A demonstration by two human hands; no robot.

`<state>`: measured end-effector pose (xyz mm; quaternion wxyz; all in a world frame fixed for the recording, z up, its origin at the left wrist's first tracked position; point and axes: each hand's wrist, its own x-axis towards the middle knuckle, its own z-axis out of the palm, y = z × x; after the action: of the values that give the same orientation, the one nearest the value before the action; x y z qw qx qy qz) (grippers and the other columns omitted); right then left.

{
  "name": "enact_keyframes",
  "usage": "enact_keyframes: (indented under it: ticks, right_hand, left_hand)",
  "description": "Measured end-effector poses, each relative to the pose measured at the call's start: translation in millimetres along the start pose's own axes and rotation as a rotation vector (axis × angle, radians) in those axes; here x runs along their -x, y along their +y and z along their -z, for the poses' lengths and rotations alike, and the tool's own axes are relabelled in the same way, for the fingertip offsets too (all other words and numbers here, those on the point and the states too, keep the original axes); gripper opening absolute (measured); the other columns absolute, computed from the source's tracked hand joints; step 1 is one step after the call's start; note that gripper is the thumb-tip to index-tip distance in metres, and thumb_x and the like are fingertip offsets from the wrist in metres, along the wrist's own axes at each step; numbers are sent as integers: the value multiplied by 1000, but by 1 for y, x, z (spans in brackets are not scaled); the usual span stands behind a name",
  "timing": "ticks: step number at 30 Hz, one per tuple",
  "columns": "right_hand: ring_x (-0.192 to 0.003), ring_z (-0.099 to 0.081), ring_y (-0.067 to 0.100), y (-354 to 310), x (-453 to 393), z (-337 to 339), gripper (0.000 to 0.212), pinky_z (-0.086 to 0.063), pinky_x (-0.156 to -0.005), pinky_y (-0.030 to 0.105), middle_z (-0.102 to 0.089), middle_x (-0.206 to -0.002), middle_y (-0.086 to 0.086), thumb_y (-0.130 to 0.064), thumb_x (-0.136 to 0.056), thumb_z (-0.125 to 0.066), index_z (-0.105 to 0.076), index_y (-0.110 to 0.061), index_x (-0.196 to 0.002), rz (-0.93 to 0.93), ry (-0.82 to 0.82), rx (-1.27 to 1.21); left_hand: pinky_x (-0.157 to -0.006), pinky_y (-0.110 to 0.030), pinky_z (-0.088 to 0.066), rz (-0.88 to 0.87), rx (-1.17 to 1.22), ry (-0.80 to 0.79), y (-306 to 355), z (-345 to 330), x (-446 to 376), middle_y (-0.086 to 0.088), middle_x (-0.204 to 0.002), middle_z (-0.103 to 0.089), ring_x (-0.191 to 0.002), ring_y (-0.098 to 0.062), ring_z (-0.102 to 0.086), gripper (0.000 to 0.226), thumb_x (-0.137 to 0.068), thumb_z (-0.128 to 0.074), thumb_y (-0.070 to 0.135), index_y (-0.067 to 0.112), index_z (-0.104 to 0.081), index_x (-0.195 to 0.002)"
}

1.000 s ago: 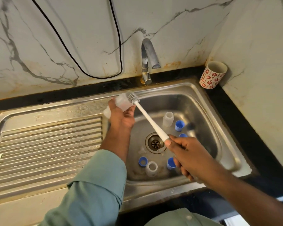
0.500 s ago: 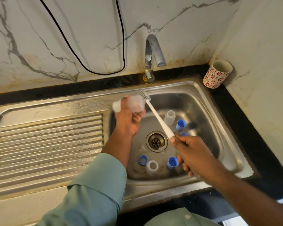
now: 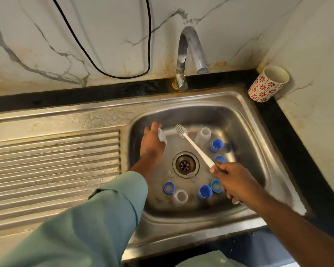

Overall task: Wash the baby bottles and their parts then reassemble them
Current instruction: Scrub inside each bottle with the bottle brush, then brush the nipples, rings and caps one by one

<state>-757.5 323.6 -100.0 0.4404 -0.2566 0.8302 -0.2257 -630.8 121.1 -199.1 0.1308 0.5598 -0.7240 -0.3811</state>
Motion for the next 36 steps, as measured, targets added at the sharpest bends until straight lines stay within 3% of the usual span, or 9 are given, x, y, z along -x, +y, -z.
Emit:
enact_keyframes:
  ticks: [6,10,14,17,21,23,25,30,36]
  right_hand:
    - [-45,-45,18,-1,-20,-10,22,-43,-41,28,-53,-65,9,-34,-99,-52,-60,-20,-85,3,-5,63]
    - [-44,-46,19,0,-32,-14,20,-45,-41,28,-55,-64,9,-36,-98,-52,-64,-21,-89,-19,4,73]
    - [-44,-49,17,4,-40,-19,21,-46,-40,26,-57,-64,6,-37,-98,-53,-66,-22,-102,-9,-6,85]
    - [-47,-53,14,7,-45,-20,29,-44,-39,22,-60,-69,3,-40,-98,-51,-63,-22,-117,-12,-1,107]
    - [-51,-55,16,4,-45,-18,24,-51,-42,28,-64,-75,15,-38,-99,-50,-64,-19,-96,13,5,147]
    - [-50,-54,18,3,-42,-14,20,-50,-42,28,-64,-75,17,-37,-99,-50,-63,-22,-92,21,16,124]
    - [-46,-51,19,5,-39,-11,20,-47,-41,27,-60,-68,14,-36,-98,-51,-63,-20,-97,8,25,87]
    - [-40,-49,15,11,-33,-9,22,-43,-38,24,-57,-63,8,-33,-98,-53,-64,-15,-99,22,42,79]
    - [-49,-51,14,19,-17,-1,28,-47,-46,27,-57,-67,6,-34,-97,-53,-65,-9,-95,66,102,178]
  left_hand:
    - [-93,-48,-48,-66,-436,-123,-22,-18,-21,-15,-139,-42,-123,-39,-48,60,-86,-51,-10,22,-39,-136]
    - [-104,-47,-41,-56,-539,-187,-40,-26,-33,-18,-147,-34,-129,-40,-43,63,-93,-44,-6,22,-31,-147]
    - [-108,-45,-40,-38,-562,-214,-49,-27,-42,-19,-146,-34,-129,-40,-44,61,-93,-51,0,21,-32,-147]
    - [-97,-44,-47,-31,-624,-181,-49,-25,-40,-16,-143,-38,-124,-38,-48,62,-92,-60,8,23,-33,-145]
    - [-94,-44,-48,4,-736,-191,-25,-13,-25,-16,-151,-28,-134,-38,-39,77,-91,-68,21,26,-19,-150]
    - [-101,-45,-42,-134,-825,-114,-7,-5,-3,-16,-152,-25,-138,-39,-31,71,-93,-63,32,25,-20,-150]
    - [-95,-43,-43,-267,-769,-91,8,-8,28,-12,-139,-43,-126,-35,-44,52,-94,-57,37,22,-36,-140]
    - [-67,-32,-45,-5,-607,-568,16,-51,77,-2,-96,-64,-84,-21,-61,41,-88,-64,53,18,-61,-110]
    - [-81,-32,-55,120,-597,-693,0,-73,94,-3,-86,-59,-79,-19,-59,40,-82,-77,40,11,-64,-107]
